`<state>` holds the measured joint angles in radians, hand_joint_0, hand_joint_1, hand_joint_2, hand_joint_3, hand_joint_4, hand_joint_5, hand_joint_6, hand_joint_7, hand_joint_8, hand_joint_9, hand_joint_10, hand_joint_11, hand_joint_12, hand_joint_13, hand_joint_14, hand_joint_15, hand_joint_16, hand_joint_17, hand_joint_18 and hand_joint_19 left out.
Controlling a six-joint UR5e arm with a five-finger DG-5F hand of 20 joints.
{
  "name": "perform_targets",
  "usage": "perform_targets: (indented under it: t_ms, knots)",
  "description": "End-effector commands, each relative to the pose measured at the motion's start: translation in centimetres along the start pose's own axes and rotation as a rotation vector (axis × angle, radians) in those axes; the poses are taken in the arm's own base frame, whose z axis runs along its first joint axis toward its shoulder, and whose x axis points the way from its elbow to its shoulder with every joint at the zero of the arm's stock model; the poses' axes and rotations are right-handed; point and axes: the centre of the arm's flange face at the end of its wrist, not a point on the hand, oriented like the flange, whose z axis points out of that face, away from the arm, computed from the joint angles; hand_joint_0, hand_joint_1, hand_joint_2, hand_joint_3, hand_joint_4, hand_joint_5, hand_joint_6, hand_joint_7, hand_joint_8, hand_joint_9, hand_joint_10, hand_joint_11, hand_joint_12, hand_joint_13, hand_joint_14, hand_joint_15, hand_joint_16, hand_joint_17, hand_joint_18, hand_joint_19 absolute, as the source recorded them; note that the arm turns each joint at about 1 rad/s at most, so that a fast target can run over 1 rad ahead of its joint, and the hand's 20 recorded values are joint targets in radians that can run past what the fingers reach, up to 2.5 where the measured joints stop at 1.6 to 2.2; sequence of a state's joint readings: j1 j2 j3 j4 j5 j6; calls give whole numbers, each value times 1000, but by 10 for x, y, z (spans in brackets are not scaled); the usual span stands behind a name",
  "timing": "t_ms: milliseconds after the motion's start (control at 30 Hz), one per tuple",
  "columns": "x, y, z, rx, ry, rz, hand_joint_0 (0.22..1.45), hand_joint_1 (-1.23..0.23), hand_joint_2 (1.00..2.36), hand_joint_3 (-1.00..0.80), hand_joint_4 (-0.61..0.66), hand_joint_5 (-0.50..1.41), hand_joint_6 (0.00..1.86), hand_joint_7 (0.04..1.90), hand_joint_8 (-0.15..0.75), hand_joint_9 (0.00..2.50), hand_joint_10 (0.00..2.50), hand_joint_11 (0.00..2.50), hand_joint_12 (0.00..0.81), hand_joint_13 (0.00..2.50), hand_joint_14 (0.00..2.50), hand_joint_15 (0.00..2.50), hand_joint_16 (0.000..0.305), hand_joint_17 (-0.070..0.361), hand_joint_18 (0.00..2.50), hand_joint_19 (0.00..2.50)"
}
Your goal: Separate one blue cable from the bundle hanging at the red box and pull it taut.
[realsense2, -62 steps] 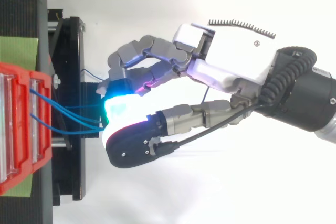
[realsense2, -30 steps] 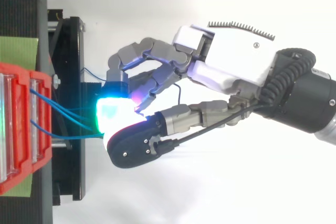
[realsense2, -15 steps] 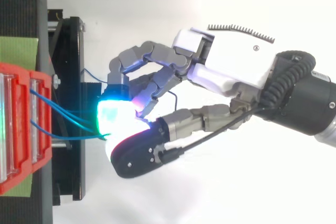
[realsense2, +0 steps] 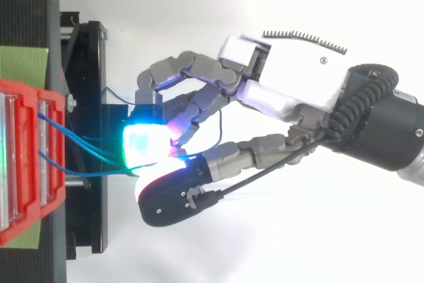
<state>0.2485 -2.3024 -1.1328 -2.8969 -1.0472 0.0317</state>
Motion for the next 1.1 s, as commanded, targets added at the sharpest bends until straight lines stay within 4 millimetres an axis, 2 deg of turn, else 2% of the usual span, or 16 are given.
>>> perform_targets:
  t_ms: [0,100,300,467,500,900,967,1067]
  knots:
    - [0,0,0,0,0,0,618,-640,1009,-355,183,-143,861,1229,351,1097,5,1253,326,778,16,486,33,74,555,234]
    - [1,0,0,0,0,-1,612,-575,1009,-362,183,-141,853,1231,353,1091,6,1236,325,763,16,484,33,75,545,241]
    - [1,-1,-1,2,2,0,611,-562,1010,-361,189,-137,842,1249,351,1084,7,1233,328,750,17,475,34,76,531,252]
    - [1,0,0,0,0,0,594,-644,1006,-402,200,-134,837,1265,351,1085,6,1228,330,748,15,477,34,76,531,240]
    - [1,0,0,0,0,0,573,-667,1001,-473,204,-133,836,1268,358,1081,6,1223,334,749,15,479,34,77,534,238]
    - [1,-1,-1,2,2,-2,480,-665,1000,-500,220,-125,832,1269,388,1094,4,1205,357,765,14,462,40,89,574,214]
    - [1,-1,-1,1,0,-2,479,-669,1000,-500,220,-125,832,1260,386,1093,4,1204,356,764,14,469,40,89,577,211]
    - [1,0,0,0,0,-1,541,-683,1000,-500,209,-125,826,1291,364,1077,5,1210,338,747,15,463,36,81,546,234]
